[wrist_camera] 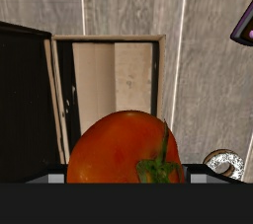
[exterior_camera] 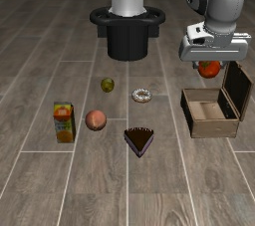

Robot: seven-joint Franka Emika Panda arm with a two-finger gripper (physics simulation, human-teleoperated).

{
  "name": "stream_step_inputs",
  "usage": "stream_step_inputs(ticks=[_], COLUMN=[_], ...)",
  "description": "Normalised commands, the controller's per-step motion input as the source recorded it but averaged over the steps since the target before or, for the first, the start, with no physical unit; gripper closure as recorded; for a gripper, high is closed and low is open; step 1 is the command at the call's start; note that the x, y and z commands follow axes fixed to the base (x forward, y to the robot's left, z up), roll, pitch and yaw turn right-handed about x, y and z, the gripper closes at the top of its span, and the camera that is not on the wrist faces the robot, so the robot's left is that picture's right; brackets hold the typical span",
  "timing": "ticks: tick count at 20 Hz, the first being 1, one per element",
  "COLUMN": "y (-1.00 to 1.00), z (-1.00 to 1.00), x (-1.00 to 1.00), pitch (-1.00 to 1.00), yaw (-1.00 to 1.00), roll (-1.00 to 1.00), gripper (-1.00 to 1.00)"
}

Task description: Pick up the tomato and place it in the box

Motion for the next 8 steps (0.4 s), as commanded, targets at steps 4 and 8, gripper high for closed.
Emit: stream_step_inputs(ticks=[4, 8], y=[0.00, 0.00], z=[0.00, 0.00], x=[0.00, 0.00], pitch=[0.00, 0.00], yaw=[0.00, 0.00], roll=[0.00, 0.00], gripper=[-1.00, -1.00])
